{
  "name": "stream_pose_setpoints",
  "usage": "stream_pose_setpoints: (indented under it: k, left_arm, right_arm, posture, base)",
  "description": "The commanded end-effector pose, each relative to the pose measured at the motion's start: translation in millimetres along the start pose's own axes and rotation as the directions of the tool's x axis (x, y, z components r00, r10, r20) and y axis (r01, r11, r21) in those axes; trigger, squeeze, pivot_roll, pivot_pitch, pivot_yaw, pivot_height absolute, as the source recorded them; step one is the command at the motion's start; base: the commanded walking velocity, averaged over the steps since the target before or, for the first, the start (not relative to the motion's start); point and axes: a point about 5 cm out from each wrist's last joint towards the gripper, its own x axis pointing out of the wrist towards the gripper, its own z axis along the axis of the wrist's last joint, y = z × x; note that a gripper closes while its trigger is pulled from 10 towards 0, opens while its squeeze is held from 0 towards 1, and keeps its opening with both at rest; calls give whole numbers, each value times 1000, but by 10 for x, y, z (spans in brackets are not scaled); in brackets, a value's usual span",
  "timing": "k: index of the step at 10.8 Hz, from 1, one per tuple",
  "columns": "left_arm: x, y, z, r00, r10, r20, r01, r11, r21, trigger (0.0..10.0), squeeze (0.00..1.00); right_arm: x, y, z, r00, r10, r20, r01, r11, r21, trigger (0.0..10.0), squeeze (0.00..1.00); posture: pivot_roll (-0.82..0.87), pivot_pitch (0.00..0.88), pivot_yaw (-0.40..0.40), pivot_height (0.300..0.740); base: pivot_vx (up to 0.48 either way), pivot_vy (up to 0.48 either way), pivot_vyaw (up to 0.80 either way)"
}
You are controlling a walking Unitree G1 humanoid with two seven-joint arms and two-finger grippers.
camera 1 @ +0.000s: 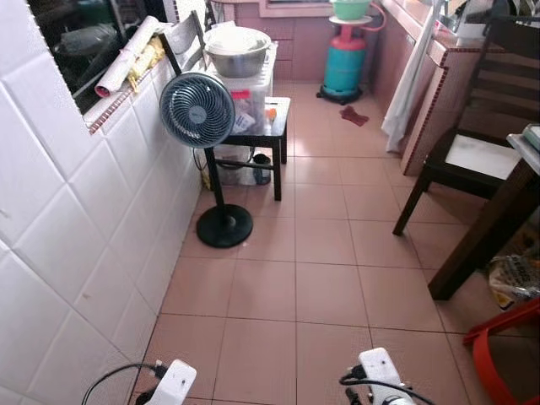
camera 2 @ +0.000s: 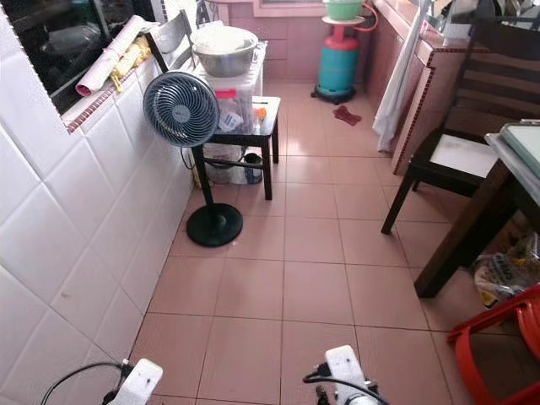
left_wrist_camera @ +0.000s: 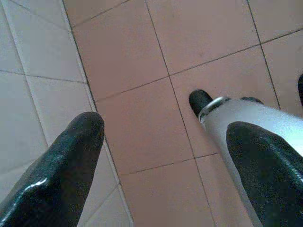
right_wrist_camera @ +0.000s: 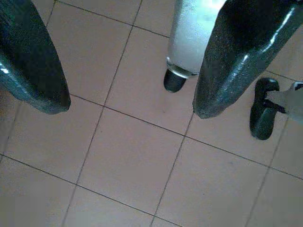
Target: Setting the table
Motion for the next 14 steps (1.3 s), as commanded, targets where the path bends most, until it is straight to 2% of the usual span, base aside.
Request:
stream_pose_setpoints:
  k: [1, 10, 12, 14]
  left_arm:
    - [-4, 40, -6, 1000, 6, -5, -6, 1000, 15, 10000, 0]
    - [2, 35, 19, 1000, -11, -6, 11, 999, 31, 10000, 0]
    - [2, 40, 9, 1000, -2, -16, 3, 999, 35, 10000, 0]
    - [2, 40, -3, 1000, 2, -25, -2, 999, 34, 10000, 0]
  right_arm:
    - [8, 16, 48, 1000, 12, 18, -12, 1000, -10, 10000, 0]
    - [7, 43, 40, 999, 29, 19, -28, 998, -51, 10000, 0]
    - [6, 47, 37, 999, 32, 21, -31, 998, -52, 10000, 0]
    - [5, 55, 31, 999, 36, 19, -35, 998, -61, 10000, 0]
  posture:
    - [-76, 0, 20, 740]
    - [-74, 0, 20, 740]
    - [-74, 0, 19, 740]
    - [-64, 0, 12, 740]
  base:
    - [345, 0, 0]
    - [374, 0, 0]
    - [0, 0, 513]
    - [0, 0, 0]
